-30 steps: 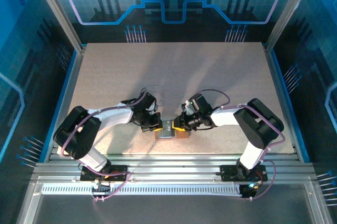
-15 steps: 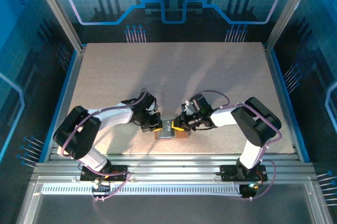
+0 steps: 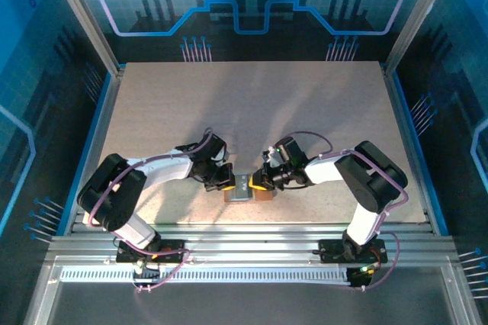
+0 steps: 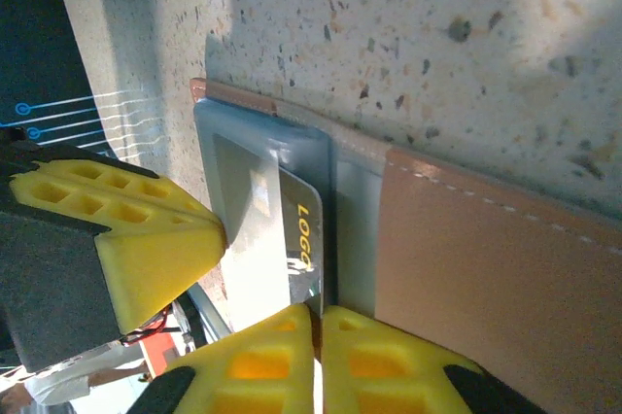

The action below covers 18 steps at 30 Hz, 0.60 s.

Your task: Take the credit cards out of the card holder

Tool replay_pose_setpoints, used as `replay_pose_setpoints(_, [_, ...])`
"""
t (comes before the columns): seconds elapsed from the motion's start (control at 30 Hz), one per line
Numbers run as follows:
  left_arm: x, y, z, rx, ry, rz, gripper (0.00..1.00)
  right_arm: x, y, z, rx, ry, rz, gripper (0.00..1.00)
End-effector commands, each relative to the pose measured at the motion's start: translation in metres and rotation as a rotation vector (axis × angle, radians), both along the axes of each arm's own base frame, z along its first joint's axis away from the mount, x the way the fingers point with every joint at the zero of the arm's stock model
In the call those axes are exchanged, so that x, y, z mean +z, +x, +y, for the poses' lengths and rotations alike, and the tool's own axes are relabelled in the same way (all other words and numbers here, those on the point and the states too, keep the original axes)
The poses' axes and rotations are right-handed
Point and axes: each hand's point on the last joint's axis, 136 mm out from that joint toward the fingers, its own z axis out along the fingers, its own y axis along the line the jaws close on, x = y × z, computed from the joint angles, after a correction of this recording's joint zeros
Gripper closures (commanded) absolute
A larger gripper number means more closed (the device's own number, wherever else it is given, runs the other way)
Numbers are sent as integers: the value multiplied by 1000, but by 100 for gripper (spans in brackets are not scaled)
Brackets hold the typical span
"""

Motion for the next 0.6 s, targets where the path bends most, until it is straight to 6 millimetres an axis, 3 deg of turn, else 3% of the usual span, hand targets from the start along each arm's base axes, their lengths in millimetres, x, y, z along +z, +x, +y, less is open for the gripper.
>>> replay_pose_setpoints(0.0, [-18, -15, 14, -3, 71, 56, 100, -8, -6, -13, -10, -57, 20, 94])
replay_pose_setpoints(0.57, [-17, -15, 14, -3, 69, 50, 100, 4, -6, -27, -20, -73, -6, 96])
